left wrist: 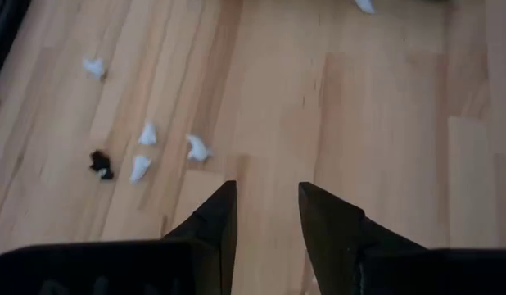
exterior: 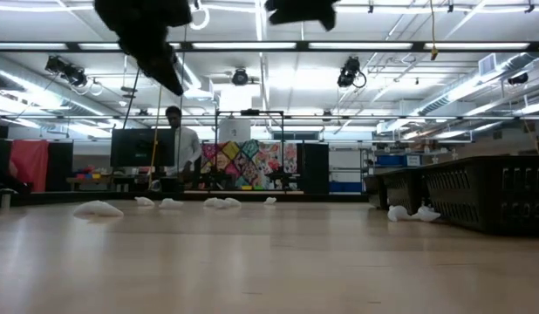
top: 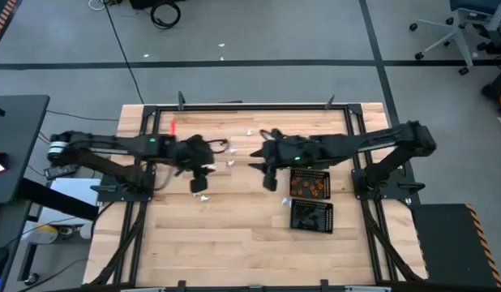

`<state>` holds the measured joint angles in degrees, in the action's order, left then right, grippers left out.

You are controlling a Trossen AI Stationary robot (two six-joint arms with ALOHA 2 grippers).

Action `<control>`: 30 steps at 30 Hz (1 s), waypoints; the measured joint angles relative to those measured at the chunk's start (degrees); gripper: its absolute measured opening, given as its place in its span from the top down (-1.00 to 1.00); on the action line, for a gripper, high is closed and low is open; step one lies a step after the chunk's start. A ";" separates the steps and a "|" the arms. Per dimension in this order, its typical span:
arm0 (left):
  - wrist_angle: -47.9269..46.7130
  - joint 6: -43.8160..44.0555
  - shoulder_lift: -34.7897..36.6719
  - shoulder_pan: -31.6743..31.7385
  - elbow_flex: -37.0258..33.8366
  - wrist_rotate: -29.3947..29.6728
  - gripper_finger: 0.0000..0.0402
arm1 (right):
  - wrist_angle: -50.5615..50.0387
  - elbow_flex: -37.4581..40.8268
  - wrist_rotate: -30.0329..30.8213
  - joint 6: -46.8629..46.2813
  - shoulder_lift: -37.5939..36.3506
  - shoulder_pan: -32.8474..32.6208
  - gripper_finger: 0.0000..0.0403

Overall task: Sort Halloween decoration
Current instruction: Put the white ghost toy into the top right black bin

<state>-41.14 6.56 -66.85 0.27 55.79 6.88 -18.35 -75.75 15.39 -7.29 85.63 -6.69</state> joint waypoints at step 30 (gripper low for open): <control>-1.12 9.30 33.65 -1.10 -9.37 6.65 0.42 | 17.67 -17.82 -9.52 -1.91 31.75 7.73 0.26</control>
<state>-42.25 15.86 -33.20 -0.83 46.42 13.53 -0.68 -93.57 5.87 -9.20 117.38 1.04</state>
